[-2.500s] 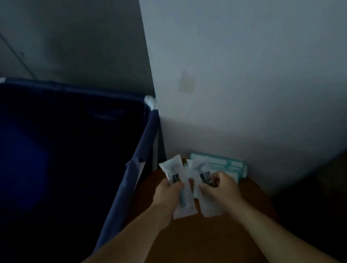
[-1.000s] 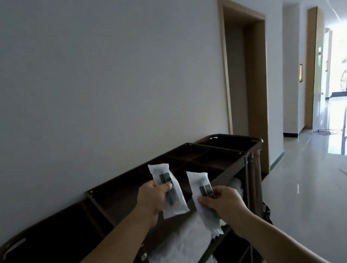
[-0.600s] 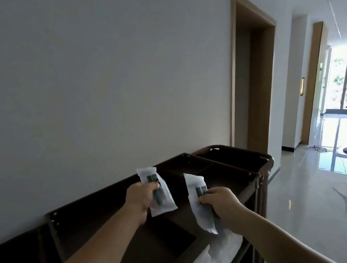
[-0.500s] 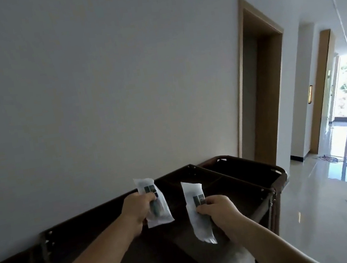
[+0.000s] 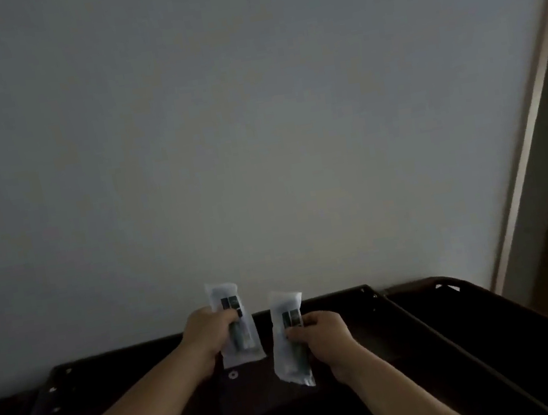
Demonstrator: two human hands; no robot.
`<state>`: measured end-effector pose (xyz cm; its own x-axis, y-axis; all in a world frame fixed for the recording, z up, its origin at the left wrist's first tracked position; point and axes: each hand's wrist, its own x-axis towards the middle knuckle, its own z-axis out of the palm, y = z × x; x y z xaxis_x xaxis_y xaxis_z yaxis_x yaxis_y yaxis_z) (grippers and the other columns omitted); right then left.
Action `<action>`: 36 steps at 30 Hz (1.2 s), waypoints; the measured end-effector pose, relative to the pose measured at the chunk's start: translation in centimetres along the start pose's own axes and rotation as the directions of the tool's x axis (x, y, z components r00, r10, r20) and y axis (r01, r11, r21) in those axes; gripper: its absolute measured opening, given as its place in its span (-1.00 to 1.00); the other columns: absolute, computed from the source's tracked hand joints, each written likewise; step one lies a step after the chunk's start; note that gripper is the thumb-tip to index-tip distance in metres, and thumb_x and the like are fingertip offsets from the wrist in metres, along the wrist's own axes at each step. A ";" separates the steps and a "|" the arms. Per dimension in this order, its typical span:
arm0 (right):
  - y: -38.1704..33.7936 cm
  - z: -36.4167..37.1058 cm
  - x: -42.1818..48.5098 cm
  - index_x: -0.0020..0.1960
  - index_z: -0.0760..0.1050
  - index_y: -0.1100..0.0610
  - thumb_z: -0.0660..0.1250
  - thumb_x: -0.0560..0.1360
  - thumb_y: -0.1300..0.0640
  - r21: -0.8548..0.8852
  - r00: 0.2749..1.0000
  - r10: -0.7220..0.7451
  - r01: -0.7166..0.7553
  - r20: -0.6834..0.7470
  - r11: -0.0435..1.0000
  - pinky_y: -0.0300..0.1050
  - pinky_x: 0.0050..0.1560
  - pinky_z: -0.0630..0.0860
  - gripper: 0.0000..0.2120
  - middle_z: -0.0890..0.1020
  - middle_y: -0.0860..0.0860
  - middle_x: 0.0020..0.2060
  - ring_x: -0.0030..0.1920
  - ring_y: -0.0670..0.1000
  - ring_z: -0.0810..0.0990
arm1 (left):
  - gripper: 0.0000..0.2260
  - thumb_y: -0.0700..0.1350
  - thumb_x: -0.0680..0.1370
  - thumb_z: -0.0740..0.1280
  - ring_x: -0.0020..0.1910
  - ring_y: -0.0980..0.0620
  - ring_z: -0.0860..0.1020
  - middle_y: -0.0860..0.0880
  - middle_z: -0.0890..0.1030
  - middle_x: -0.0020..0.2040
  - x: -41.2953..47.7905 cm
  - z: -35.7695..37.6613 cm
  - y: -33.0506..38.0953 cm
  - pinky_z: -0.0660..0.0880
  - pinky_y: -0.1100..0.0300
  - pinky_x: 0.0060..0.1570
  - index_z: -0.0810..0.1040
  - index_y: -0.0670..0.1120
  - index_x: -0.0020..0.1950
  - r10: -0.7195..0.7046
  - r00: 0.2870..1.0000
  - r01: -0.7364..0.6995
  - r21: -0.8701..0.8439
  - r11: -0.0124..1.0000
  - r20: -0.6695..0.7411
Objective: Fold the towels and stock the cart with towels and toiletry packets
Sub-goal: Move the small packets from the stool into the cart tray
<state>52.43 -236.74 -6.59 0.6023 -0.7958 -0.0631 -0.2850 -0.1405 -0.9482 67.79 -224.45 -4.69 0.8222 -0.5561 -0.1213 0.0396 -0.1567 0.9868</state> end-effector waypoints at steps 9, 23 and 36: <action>2.7 5.4 9.4 -0.12 0.62 0.29 0.46 0.41 0.26 -0.138 0.964 0.121 -0.090 0.237 0.986 -0.05 -0.20 0.57 -0.90 0.68 0.18 -0.21 -0.23 0.11 0.64 | -0.94 -0.19 0.48 0.38 -0.18 -0.04 0.59 -0.10 0.64 -0.19 1.2 -2.3 -2.3 0.45 0.15 -0.27 0.64 -0.16 -0.10 -0.061 0.958 0.089 0.086 0.992 -0.282; 5.6 15.8 12.6 -0.17 0.60 0.13 0.44 0.48 0.19 -0.247 0.945 0.149 -0.076 0.291 0.966 0.15 0.07 0.63 -0.94 0.68 0.20 -0.03 -0.03 0.21 0.66 | -0.95 -0.21 0.52 0.37 -0.07 -0.04 0.64 -0.09 0.67 -0.09 0.3 -9.5 -4.8 0.54 0.10 -0.14 0.62 -0.09 -0.09 -0.142 0.909 0.151 -0.008 0.989 -0.393; 4.2 11.9 11.2 -0.31 0.53 0.16 0.40 0.50 -0.08 -0.439 0.968 0.004 0.110 0.249 0.892 -0.16 -0.27 0.46 -0.65 0.60 0.02 -0.37 -0.32 0.00 0.57 | -0.97 -0.20 0.55 0.36 -0.11 0.04 0.59 -0.04 0.62 -0.09 2.6 -6.1 -4.5 0.44 0.21 -0.29 0.57 -0.08 -0.07 -0.085 0.962 0.098 0.036 0.995 -0.259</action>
<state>66.86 -239.18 -14.96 0.7683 -0.6242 -0.1421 -0.5152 -0.4711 -0.7160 73.21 -220.23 -8.81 0.9347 -0.3105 -0.1731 0.0992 -0.2400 0.9657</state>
